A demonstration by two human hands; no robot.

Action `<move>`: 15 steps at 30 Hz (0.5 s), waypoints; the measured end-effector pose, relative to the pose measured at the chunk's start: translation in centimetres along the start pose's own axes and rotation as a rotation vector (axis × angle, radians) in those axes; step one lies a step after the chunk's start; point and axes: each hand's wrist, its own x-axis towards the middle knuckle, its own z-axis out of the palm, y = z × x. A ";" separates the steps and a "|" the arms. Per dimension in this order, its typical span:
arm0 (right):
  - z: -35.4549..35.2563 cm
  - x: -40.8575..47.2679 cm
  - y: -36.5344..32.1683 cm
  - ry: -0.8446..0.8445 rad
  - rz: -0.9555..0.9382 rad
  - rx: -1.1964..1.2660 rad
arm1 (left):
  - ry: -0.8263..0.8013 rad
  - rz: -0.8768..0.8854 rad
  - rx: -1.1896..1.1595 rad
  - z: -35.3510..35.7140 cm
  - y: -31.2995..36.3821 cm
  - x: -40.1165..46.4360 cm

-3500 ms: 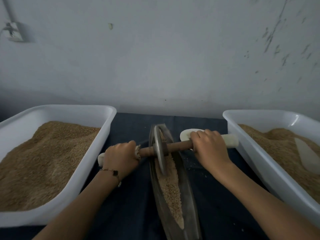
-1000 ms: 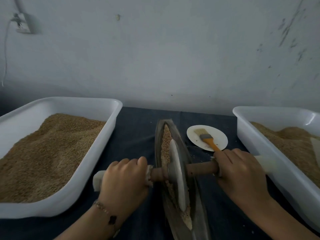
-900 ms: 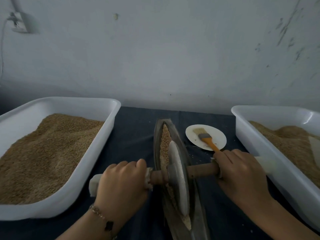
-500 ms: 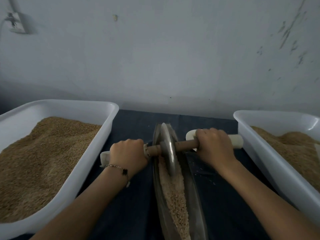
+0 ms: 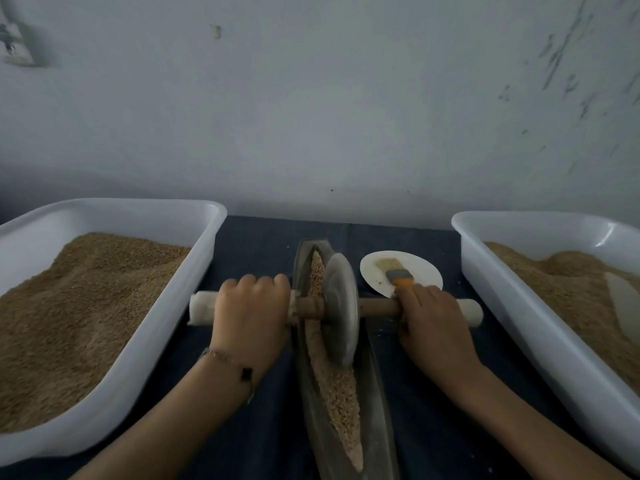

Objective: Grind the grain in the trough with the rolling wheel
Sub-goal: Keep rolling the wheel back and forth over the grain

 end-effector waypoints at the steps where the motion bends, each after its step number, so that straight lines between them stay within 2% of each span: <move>1: -0.8 -0.9 0.0 -0.009 -0.016 -0.010 | -0.003 0.008 -0.024 -0.5 0.2 -0.9; 6: -5.1 -4.0 -0.6 -0.027 -0.085 -0.004 | 0.001 0.124 -0.116 -3.2 0.3 -4.8; 8: -6.0 -4.5 -0.8 -0.022 -0.107 -0.003 | 0.034 0.114 -0.123 -3.3 0.3 -5.7; 12: -6.1 -3.7 -0.9 -0.010 -0.112 -0.057 | 0.080 0.112 -0.182 -2.3 0.0 -5.7; 15: -4.5 -1.6 -0.5 -0.021 -0.097 -0.092 | 0.037 0.094 -0.204 -0.6 -0.2 -4.0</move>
